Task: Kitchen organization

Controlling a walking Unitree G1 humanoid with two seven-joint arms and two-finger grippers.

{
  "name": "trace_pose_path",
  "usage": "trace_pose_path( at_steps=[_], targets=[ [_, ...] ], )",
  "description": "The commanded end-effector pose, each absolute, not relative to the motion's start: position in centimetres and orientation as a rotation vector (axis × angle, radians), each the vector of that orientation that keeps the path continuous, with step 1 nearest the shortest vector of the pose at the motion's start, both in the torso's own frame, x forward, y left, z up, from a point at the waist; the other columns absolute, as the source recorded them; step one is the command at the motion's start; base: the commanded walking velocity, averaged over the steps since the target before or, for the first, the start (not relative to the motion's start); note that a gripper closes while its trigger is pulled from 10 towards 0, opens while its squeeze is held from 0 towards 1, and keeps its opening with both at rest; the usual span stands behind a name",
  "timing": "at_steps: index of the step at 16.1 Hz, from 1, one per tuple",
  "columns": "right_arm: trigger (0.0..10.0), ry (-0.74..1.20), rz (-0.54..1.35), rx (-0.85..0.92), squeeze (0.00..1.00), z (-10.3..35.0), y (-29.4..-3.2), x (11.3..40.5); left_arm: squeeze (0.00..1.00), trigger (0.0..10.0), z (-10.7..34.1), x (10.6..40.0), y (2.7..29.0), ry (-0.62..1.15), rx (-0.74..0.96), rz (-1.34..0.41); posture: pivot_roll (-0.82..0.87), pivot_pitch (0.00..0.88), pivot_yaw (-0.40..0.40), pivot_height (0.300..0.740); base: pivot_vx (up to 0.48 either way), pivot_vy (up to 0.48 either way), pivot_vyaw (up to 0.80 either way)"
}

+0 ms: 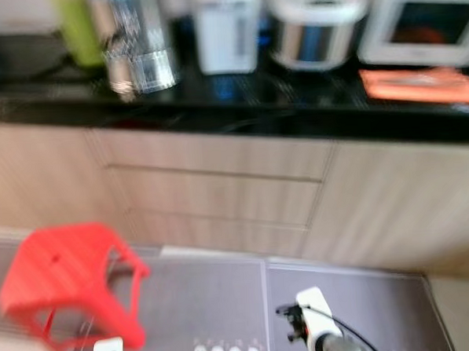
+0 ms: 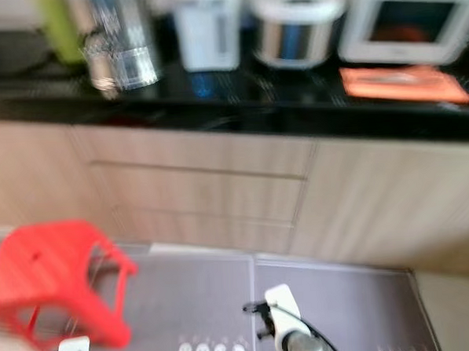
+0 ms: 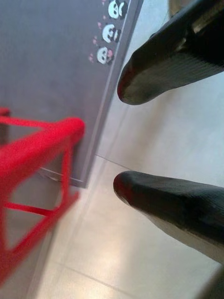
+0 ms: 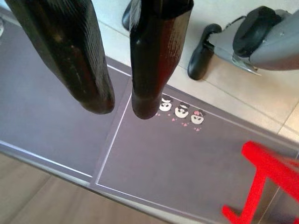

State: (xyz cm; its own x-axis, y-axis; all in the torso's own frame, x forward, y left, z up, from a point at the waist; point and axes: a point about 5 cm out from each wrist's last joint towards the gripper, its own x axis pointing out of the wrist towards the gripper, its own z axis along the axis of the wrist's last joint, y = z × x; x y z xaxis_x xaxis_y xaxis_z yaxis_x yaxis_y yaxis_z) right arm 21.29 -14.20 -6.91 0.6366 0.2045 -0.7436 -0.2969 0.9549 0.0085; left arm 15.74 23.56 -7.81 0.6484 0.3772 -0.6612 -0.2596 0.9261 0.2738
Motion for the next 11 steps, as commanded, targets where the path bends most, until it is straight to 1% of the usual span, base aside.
trace_pose_path(
  at_steps=[1,2,4,5,11],
  targets=[
    [10.0,0.823,0.286,-0.109,0.0,-6.8,-14.1,21.4,0.0,10.0,-8.0,15.4,23.5,0.811,0.156,0.362,0.07,0.0,-0.012,0.74,0.0,0.0,0.73],
    [10.0,0.822,0.281,-0.105,0.0,-6.8,-14.2,21.4,0.0,10.0,-8.1,15.4,23.5,0.812,0.156,0.36,0.07,0.0,-0.013,0.74,0.0,0.0,0.64],
    [10.0,0.835,0.244,-0.113,0.0,-6.8,-14.5,21.6,0.0,10.0,-8.1,15.5,23.3,0.813,0.149,0.352,0.07,0.0,-0.014,0.74,0.0,0.0,0.0],
    [10.0,0.832,0.233,-0.084,0.0,-6.7,-14.5,21.7,0.0,10.0,-8.1,15.7,23.0,0.815,0.129,0.329,0.07,0.0,-0.017,0.74,0.0,0.0,0.0],
    [10.0,0.836,0.221,-0.083,0.0,-6.7,-14.8,21.8,0.0,10.0,-8.3,15.9,22.3,0.828,0.101,0.284,0.07,0.0,-0.025,0.74,0.0,0.0,0.0]
  ],
)
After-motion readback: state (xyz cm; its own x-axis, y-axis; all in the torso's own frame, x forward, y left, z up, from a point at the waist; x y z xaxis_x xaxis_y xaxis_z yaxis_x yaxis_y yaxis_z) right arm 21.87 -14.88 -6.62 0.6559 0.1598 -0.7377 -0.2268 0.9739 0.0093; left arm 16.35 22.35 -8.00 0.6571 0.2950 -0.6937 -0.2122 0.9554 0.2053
